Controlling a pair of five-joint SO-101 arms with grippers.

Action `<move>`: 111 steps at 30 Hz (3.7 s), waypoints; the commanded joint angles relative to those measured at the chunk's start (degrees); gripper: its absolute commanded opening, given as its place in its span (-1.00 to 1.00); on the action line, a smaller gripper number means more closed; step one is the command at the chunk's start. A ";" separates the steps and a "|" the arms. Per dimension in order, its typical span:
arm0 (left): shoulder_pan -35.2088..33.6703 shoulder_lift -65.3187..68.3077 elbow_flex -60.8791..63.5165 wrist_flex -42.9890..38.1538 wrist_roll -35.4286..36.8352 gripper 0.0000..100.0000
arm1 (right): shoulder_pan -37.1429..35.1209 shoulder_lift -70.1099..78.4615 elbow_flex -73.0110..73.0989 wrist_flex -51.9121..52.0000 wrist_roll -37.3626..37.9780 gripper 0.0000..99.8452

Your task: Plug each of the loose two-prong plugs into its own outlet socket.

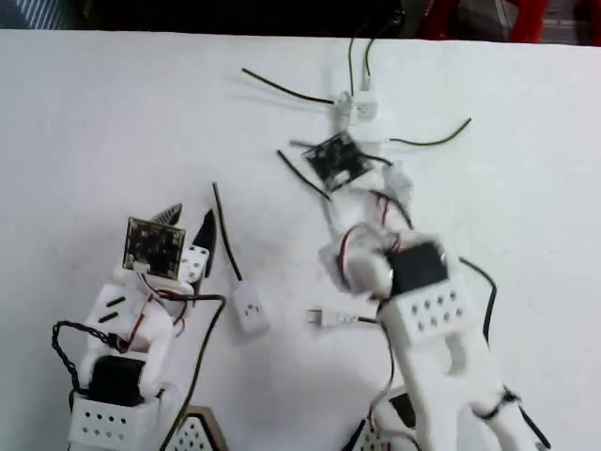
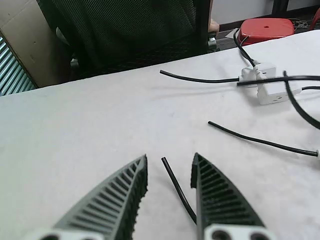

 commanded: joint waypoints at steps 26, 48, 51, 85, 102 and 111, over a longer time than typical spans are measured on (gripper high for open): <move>4.70 -0.66 2.29 -7.56 0.53 -0.69 | -27.47 -43.56 32.18 -25.36 -8.79 -0.97; 18.51 -0.75 2.02 -3.43 -5.36 -0.69 | -27.47 -37.67 32.62 -27.03 -9.14 -0.97; 19.12 -0.75 2.02 -2.99 -5.45 -0.69 | -27.47 -37.76 32.62 -27.03 -9.14 -0.97; 11.74 -0.66 2.11 -4.31 -1.41 -0.69 | -24.48 -40.66 32.18 -28.35 -11.52 -0.97; 12.26 -0.66 2.02 -4.57 -1.41 -0.69 | -24.48 -47.52 34.29 -25.45 -10.99 -0.97; 14.11 -0.75 1.05 -4.48 -1.58 -0.69 | -26.59 -47.52 35.34 -25.27 -10.90 -0.97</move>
